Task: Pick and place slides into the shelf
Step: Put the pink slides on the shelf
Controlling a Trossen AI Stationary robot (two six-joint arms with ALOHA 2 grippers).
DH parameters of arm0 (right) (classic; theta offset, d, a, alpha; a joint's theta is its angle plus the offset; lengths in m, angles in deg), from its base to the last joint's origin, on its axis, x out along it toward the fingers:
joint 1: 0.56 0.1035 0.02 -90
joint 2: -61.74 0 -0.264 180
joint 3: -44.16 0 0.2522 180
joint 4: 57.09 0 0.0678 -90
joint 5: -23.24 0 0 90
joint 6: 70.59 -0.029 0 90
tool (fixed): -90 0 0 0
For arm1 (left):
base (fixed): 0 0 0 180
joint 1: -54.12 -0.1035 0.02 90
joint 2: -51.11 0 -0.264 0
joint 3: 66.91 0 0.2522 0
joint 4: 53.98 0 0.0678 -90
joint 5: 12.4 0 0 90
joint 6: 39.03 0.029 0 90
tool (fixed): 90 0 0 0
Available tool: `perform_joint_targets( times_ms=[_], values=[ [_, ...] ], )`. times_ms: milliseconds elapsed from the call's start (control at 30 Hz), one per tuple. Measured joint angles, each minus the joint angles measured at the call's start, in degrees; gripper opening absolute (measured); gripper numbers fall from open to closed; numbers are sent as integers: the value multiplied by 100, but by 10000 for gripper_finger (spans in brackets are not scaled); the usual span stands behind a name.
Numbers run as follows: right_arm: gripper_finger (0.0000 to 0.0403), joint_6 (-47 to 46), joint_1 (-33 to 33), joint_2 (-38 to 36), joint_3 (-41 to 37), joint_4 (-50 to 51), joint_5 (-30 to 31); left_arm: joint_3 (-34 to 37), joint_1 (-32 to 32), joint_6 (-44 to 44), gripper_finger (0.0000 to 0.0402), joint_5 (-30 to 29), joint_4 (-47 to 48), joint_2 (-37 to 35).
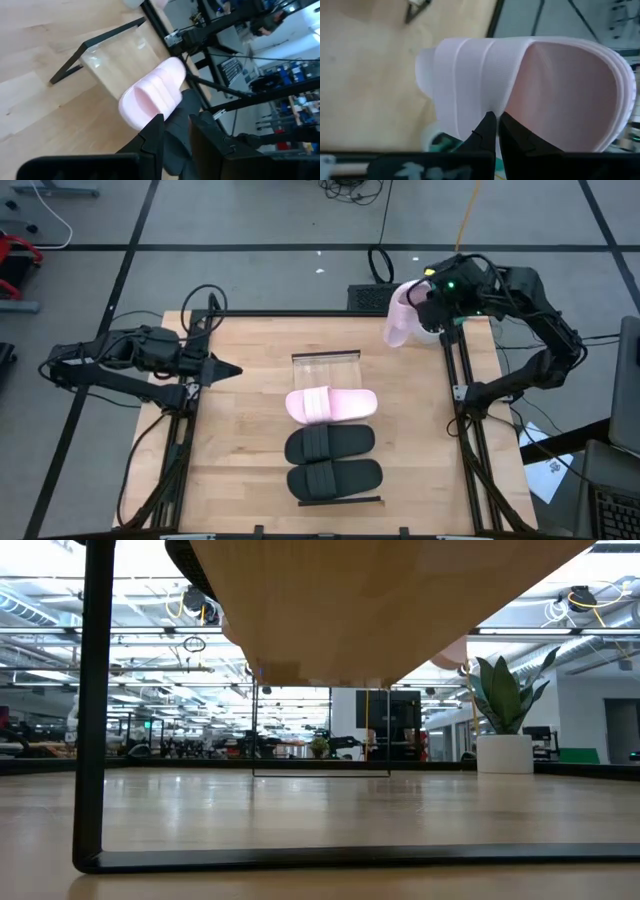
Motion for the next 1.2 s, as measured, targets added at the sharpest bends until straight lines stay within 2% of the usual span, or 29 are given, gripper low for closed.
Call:
perform_joint_targets(
  times_ms=[333,467,667,833,1000,1200],
  values=[
    [0,429,703,53,0,-69,1042,0,0,385,83,-116,-817,86],
    [0,441,856,72,0,-265,1219,0,-2,725,83,-348,-1297,307],
    [0,681,956,92,0,-1047,1218,0,-6,1700,83,-404,-2397,913],
    [0,863,963,128,0,-1823,1216,0,-6,2846,83,-574,-3612,1389],
    [0,812,960,132,-2,-2722,1170,0,-6,4046,83,-1115,-4433,1765],
    [0,262,958,136,-2,-3922,434,0,-6,5168,83,-1796,-5024,2099]
  ],
)
